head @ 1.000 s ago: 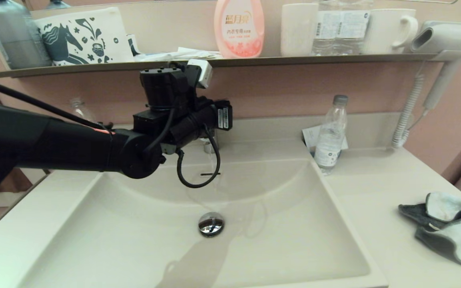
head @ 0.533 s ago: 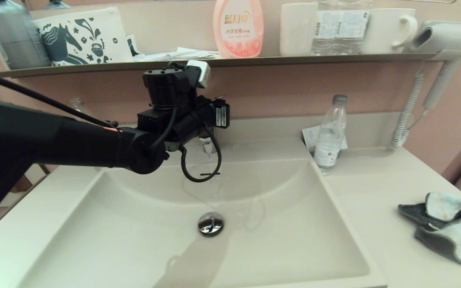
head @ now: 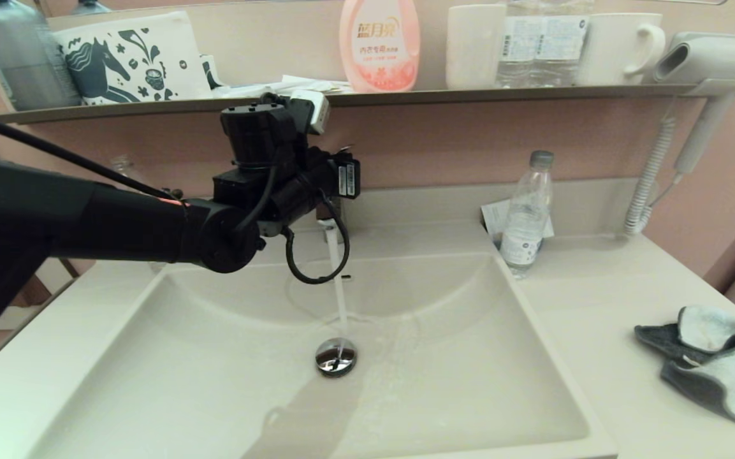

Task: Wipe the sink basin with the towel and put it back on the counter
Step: Turn on the faucet

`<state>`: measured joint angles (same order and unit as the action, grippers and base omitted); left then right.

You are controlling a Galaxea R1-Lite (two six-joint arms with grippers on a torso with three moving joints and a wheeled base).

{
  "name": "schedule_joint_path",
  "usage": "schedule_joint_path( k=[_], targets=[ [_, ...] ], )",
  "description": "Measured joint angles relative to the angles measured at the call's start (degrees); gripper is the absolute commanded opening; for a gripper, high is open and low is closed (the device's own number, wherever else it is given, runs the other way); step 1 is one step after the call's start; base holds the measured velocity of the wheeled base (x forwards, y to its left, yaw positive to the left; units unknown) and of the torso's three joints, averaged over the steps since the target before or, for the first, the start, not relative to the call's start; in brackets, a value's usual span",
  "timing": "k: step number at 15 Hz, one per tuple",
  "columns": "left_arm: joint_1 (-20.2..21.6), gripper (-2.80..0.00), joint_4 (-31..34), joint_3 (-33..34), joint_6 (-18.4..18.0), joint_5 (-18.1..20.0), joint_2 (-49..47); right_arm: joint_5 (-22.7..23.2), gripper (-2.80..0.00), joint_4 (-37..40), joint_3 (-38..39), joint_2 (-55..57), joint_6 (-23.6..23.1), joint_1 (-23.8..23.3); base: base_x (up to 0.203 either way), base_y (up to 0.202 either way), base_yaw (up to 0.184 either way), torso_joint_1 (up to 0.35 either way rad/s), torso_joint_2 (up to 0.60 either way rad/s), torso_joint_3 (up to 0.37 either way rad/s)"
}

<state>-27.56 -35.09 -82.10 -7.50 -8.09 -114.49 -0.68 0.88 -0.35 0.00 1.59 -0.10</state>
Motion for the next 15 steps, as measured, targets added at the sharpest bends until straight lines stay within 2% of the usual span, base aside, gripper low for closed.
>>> schedule_joint_path(
  k=[10, 15],
  targets=[
    [0.9, -2.8, 0.6, -1.5, -0.7, 0.2, 0.0, 0.0, -2.8, 0.0, 0.0, 0.0, 0.0, 0.0, 0.0, 0.0, 0.0, 0.0, 0.0, 0.0],
    [0.1, -2.8, 0.0, 2.9, -0.7, 0.0, 3.0, 0.0, -2.8, 0.0, 0.0, 0.0, 0.0, 0.0, 0.0, 0.0, 0.0, 0.0, 0.0, 0.0]
  ],
)
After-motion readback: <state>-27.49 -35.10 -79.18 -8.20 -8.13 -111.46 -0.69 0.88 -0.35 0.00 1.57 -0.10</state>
